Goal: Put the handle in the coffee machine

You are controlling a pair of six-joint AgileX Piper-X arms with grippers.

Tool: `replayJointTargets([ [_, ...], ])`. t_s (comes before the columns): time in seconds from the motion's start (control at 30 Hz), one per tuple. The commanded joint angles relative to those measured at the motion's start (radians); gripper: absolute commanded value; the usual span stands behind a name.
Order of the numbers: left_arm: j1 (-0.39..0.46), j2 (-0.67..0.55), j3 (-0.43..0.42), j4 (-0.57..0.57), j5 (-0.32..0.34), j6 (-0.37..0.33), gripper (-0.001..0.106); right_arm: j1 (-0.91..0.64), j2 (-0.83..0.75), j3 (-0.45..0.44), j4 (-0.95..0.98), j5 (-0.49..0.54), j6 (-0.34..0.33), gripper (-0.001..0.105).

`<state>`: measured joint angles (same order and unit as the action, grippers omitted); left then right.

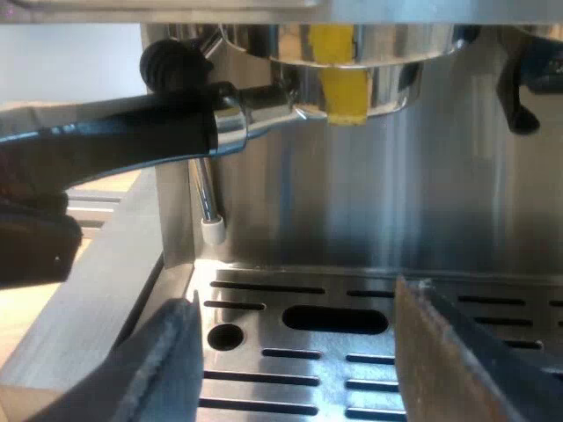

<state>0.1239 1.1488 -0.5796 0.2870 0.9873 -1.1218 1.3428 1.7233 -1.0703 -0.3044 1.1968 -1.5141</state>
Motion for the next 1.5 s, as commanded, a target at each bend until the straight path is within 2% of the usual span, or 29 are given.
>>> replayJointTargets([
  [0.03, -0.005, -0.042, -0.019, -0.073, 0.157, -0.008, 0.000, -0.001, -0.001, -0.002, -0.005, 0.047, -0.052, 0.051],
  [0.17, -0.005, -0.057, -0.019, -0.068, 0.161, -0.011, 0.000, -0.001, -0.001, -0.002, -0.003, 0.132, -0.112, 0.051],
  [0.27, -0.005, -0.067, -0.019, -0.068, 0.161, -0.011, 0.000, -0.001, -0.001, -0.002, -0.003, 0.135, -0.114, 0.051],
  [0.4, -0.005, -0.093, -0.019, -0.068, 0.162, -0.011, 0.000, -0.017, -0.001, -0.002, -0.003, 0.053, -0.114, 0.051],
  [0.5, -0.005, -0.102, -0.019, -0.068, 0.161, -0.011, 0.000, -0.038, -0.001, -0.002, -0.003, 0.017, -0.086, 0.051],
  [0.6, 0.009, -0.107, -0.019, -0.092, 0.137, -0.011, 0.000, -0.063, -0.001, 0.010, -0.006, -0.077, -0.079, 0.051],
  [0.77, 0.050, -0.111, -0.037, -0.098, 0.169, -0.011, 0.000, -0.094, -0.001, 0.041, -0.006, -0.087, -0.079, 0.051],
  [0.9, 0.057, -0.111, -0.048, -0.098, 0.184, -0.011, 0.000, -0.131, -0.001, 0.072, -0.006, -0.134, -0.079, 0.051],
  [1.03, 0.057, -0.111, -0.049, -0.098, 0.200, -0.011, 0.000, -0.187, -0.001, 0.091, -0.008, -0.235, -0.081, 0.044],
  [1.2, 0.057, -0.111, -0.049, -0.098, 0.200, -0.011, 0.000, -0.268, 0.014, 0.093, -0.121, -0.420, -0.092, 0.025],
  [1.3, 0.057, -0.111, -0.049, -0.098, 0.200, -0.011, 0.000, -0.290, 0.049, 0.093, -0.245, -0.422, -0.110, 0.019],
  [1.4, 0.057, -0.111, -0.049, -0.098, 0.200, -0.011, 0.000, -0.292, 0.098, 0.093, -0.367, -0.423, -0.171, 0.019],
  [1.5, 0.057, -0.111, -0.049, -0.098, 0.200, -0.011, 0.000, -0.292, 0.128, 0.093, -0.437, -0.423, -0.197, 0.019],
])
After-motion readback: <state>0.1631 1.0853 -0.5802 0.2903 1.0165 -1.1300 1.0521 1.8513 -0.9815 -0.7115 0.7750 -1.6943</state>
